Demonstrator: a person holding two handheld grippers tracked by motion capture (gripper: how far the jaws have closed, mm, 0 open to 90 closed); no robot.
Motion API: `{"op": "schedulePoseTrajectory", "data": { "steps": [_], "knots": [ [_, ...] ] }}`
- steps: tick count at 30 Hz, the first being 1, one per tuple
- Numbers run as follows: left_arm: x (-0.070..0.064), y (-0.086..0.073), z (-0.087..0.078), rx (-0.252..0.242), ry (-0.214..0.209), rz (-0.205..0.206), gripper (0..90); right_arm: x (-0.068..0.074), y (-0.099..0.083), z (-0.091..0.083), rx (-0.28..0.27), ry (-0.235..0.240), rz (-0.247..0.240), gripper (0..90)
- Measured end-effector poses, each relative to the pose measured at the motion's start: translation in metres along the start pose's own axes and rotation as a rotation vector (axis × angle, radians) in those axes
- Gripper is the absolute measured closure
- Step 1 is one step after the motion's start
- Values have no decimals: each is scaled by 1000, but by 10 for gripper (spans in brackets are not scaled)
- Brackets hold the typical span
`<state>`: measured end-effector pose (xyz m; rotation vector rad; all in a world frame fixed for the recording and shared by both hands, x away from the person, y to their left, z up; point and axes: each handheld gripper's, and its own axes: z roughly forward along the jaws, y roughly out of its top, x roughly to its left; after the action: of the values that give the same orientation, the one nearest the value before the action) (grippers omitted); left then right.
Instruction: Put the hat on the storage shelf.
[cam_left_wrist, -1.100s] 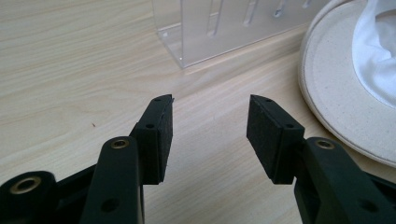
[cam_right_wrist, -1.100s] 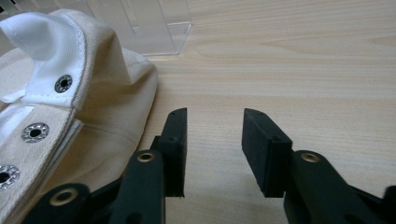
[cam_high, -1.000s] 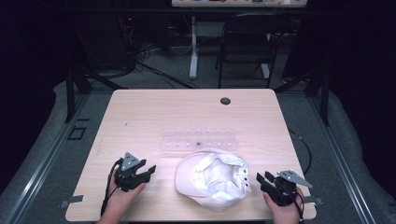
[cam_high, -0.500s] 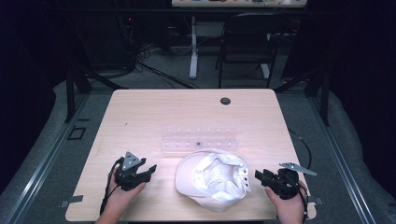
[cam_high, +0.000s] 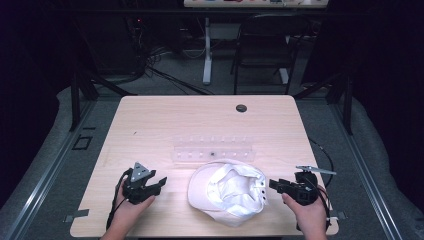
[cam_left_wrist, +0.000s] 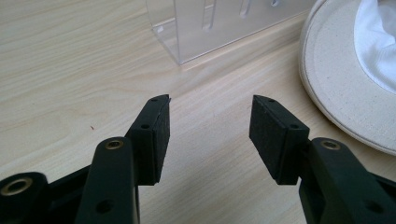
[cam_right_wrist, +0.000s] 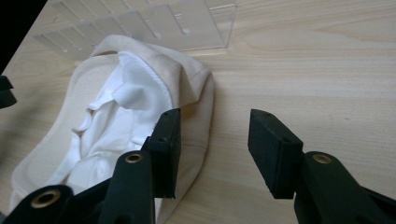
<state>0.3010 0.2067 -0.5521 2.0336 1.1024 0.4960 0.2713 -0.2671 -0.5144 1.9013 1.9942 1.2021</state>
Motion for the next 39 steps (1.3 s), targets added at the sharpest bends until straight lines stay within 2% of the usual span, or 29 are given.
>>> {"op": "schedulePoseTrajectory", "data": {
  "steps": [9,12,13,20,33,39],
  "knots": [
    [-3,1,4,15,-2,18,484,12,9,-6,66,76,16,487],
    [-2,1,4,5,1,9,484,13,10,-5,84,114,69,452],
    [-2,1,4,4,2,7,484,13,11,-5,94,126,72,447],
    [0,1,4,5,6,4,484,15,10,-1,130,135,105,436],
    [-1,2,6,11,3,7,484,13,-1,31,225,174,138,423],
    [-1,1,6,11,5,9,483,17,-3,37,259,227,156,421]
  ]
}}
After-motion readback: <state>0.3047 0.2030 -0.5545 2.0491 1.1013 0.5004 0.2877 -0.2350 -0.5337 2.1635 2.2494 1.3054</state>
